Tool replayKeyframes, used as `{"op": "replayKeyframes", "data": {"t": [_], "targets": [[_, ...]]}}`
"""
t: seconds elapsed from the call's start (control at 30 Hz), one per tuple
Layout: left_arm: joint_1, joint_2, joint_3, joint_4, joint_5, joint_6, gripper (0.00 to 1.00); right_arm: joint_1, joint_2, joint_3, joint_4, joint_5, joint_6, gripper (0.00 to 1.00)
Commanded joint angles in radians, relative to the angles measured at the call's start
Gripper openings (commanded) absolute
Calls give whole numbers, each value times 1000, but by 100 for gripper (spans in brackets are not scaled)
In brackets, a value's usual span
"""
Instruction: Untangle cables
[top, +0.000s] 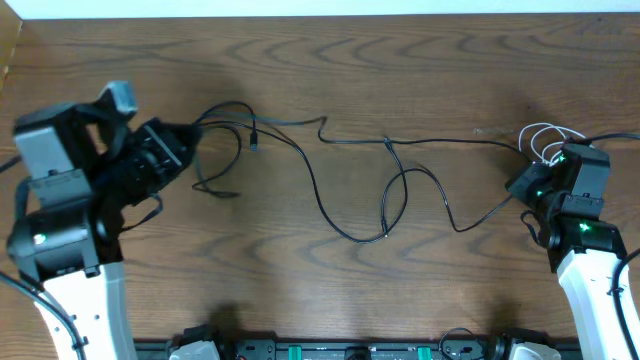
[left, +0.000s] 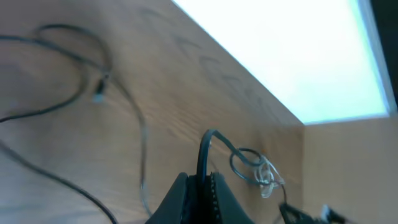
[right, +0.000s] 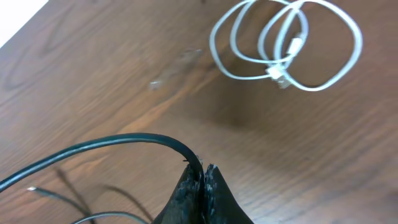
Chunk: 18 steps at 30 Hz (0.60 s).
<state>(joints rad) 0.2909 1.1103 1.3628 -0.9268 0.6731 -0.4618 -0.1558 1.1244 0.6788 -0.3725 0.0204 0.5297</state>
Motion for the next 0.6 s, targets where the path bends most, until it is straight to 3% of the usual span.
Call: {"op": "replayKeyframes", "data": {"t": [0.0, 0.3, 0.57], "targets": [[76, -6, -4, -31, -74, 20, 8, -9, 0, 8, -7, 132, -3, 1], [186, -6, -5, -100, -99, 24, 8, -9, 0, 8, -22, 190, -3, 1], [182, 14, -6, -185, -97, 96, 7, -9, 0, 8, -21, 6, -3, 2]]}}
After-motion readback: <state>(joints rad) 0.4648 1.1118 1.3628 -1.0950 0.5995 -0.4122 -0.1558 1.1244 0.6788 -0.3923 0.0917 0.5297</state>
